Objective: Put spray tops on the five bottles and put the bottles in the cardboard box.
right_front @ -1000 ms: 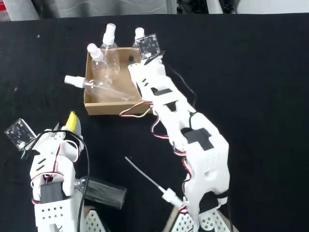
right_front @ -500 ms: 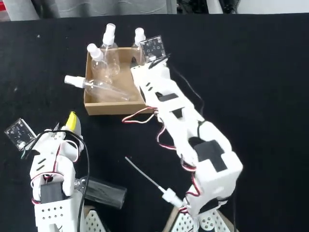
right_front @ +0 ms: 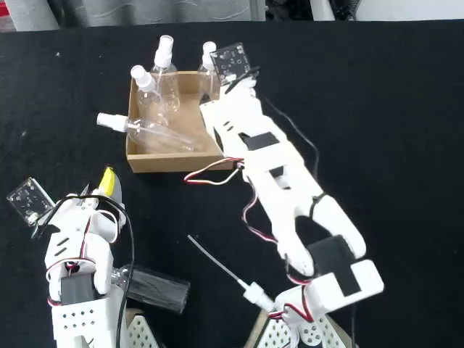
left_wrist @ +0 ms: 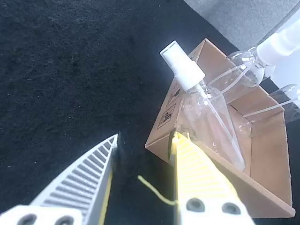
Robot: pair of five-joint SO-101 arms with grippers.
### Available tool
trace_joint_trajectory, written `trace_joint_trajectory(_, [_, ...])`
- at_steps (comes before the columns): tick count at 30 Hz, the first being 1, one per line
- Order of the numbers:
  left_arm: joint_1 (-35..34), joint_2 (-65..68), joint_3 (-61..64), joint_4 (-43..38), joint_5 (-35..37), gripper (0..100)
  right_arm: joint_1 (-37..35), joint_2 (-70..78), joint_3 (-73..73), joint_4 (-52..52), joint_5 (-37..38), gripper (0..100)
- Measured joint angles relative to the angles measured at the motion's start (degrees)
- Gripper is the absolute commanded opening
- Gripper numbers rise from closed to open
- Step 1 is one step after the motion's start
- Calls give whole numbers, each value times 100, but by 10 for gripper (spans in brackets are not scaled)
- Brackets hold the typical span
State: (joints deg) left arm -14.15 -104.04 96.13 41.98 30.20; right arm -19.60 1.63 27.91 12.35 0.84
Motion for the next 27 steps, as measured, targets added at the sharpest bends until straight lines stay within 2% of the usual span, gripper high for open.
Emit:
trace_joint_trajectory(8, [-176,0,0,0,-9,166,0,-422,0,659,0,251])
trace_joint_trajectory(17, [-255,0,0,0,-9,166,-9,-923,0,1530,598,251])
trace_joint_trajectory(27, [-290,0,0,-18,-9,166,-703,-1363,0,2444,686,251])
